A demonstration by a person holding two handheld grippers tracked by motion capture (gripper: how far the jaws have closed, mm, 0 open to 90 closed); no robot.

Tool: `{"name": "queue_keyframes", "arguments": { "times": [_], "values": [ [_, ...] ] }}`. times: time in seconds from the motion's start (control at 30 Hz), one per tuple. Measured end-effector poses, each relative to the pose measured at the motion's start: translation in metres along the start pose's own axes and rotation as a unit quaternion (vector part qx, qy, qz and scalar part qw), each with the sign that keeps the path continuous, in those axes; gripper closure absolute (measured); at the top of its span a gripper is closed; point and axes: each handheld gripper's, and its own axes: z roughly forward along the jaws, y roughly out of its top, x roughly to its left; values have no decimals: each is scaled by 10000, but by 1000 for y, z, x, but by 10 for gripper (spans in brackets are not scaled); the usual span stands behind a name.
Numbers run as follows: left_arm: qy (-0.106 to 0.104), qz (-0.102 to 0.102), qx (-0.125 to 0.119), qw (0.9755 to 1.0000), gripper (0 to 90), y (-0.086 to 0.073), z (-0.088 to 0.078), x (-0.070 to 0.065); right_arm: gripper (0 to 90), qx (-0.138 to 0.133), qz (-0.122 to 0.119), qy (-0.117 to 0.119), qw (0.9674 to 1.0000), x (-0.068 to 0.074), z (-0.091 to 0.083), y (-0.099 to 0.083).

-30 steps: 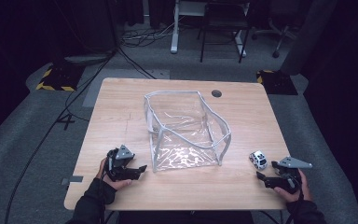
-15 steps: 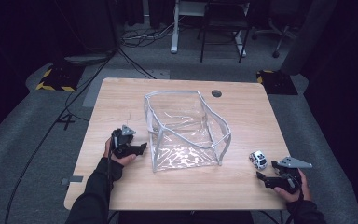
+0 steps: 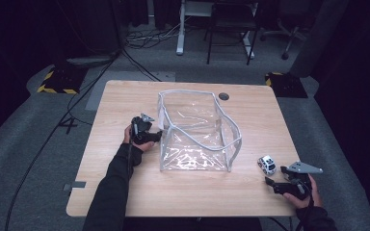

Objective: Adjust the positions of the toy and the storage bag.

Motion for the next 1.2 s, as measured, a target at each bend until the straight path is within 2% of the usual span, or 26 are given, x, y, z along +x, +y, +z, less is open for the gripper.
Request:
{"name": "queue_keyframes", "arguments": {
  "times": [0.07,0.1,0.17,0.2,0.23,0.27,0.33,0.37,0.4,0.5,0.63,0.7,0.73,0.77,0.83,0.87,0.9,0.93,0.97,1.0,1.03,1.07,1.17,1.2],
  "values": [
    [-99,111,4,9999,373,5,5,-9,145,7,12,4,10000,0,0,0],
    [-99,111,4,9999,382,5,5,-9,145,7,12,4,10000,0,0,0],
    [-96,111,-3,9999,396,8,7,-18,145,8,16,2,10000,0,0,0],
    [-178,221,2,9996,404,10,10,-25,144,4,1,1,10000,0,0,0],
    [-178,221,2,9996,404,10,10,-25,144,4,1,1,10000,0,0,0],
    [-230,262,5,9994,405,12,12,-33,144,8,9,-2,10000,0,0,0],
    [-238,333,-2,9992,403,12,12,-35,145,7,9,0,10000,0,0,0],
    [-229,320,2,9992,406,12,12,-41,145,7,8,0,10000,0,0,0],
    [-310,327,23,9990,409,12,12,-43,144,4,1,1,10000,0,0,0],
    [-287,367,14,9989,399,10,10,-45,145,10,9,-2,10000,0,0,0],
    [-416,444,15,9981,309,0,2,-48,145,10,10,-2,10000,0,0,0],
    [-584,623,84,9963,289,-12,-10,-51,144,9,9,-1,10000,0,0,0],
    [-643,777,138,9948,255,-16,-15,-51,144,10,11,-2,10000,0,0,0],
    [-774,816,116,9936,247,-21,-19,-53,145,10,9,-3,10000,0,0,0],
    [-763,870,123,9932,239,-26,-24,-53,144,10,10,-2,10000,0,0,0],
    [-882,966,187,9912,232,-37,-35,-54,144,7,-47,5,10000,0,0,0],
    [-882,966,187,9912,216,-37,-35,-54,144,7,-47,5,10000,0,0,0],
    [-1017,1026,209,9893,202,-49,-46,-54,138,2,-86,50,10000,1,0,0],
    [-1017,1026,209,9893,184,-49,-46,-54,138,2,-86,50,10000,1,0,0],
    [-1093,1144,222,9871,168,-60,-56,-53,127,14,-48,44,10000,1,1,1],
    [-1087,1206,198,9865,166,-65,-61,-52,125,31,-60,31,10000,1,2,1],
    [-1141,1159,199,9865,166,-71,-65,-53,124,38,-39,11,10000,1,2,2],
    [-1115,1194,186,9864,165,-79,-74,-51,125,25,-5,-18,10000,2,3,2],
    [-1079,1155,159,9873,165,-87,-81,-50,127,20,10,-23,10000,3,3,3]
  ]
}}
